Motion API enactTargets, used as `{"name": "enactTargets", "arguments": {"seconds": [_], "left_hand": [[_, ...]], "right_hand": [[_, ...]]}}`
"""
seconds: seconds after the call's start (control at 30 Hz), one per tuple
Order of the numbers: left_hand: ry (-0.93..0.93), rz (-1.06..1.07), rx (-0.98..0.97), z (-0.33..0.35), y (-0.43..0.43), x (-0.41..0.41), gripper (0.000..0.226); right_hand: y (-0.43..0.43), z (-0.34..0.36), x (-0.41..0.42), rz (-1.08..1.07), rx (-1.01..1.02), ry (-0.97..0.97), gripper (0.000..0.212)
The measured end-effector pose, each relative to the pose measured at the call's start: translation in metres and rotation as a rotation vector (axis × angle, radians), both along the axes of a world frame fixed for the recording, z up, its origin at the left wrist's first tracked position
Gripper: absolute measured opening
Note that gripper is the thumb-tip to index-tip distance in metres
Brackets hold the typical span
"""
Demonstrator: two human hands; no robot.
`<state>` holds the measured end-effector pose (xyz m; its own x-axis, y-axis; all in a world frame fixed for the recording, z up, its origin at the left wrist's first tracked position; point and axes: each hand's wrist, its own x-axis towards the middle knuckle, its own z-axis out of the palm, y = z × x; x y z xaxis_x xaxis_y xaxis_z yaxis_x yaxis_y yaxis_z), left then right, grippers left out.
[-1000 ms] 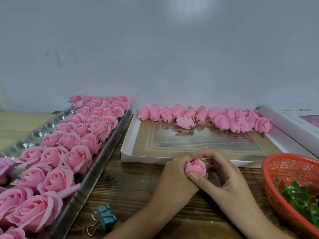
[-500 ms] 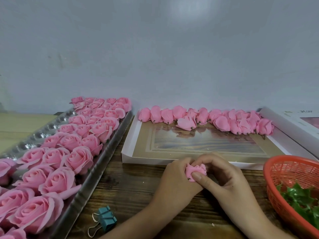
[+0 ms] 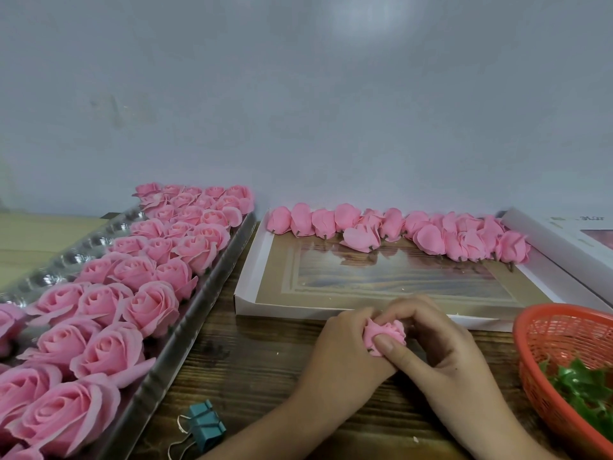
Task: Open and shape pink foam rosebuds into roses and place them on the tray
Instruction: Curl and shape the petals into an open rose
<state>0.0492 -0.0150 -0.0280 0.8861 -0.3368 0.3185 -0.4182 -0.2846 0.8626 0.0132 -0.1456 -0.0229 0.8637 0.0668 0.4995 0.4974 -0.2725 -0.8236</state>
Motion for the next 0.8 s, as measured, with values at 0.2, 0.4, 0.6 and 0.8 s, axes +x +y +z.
{"name": "enactTargets", "arguments": {"seconds": [0.2,0.4,0.6,0.8], "left_hand": [[0.020,-0.015,-0.027,-0.0001,0.0006,-0.0008,0.013],[-0.002,-0.035,-0.027,0.0008,0.0001,-0.0007,0.015],[0.012,-0.037,-0.005,0.0017,0.0008,-0.0019,0.010],[0.012,-0.052,-0.032,0.0016,0.0019,-0.0014,0.009]], "right_hand": [[-0.0011,0.0003,0.0000,0.018,0.002,-0.009,0.012],[0.0010,-0.0022,-0.0020,-0.041,0.068,0.070,0.037],[-0.0002,0.0010,-0.0012,-0.018,-0.001,0.001,0.022],[-0.0018,0.0010,0.0000,0.017,0.020,0.013,0.010]]}}
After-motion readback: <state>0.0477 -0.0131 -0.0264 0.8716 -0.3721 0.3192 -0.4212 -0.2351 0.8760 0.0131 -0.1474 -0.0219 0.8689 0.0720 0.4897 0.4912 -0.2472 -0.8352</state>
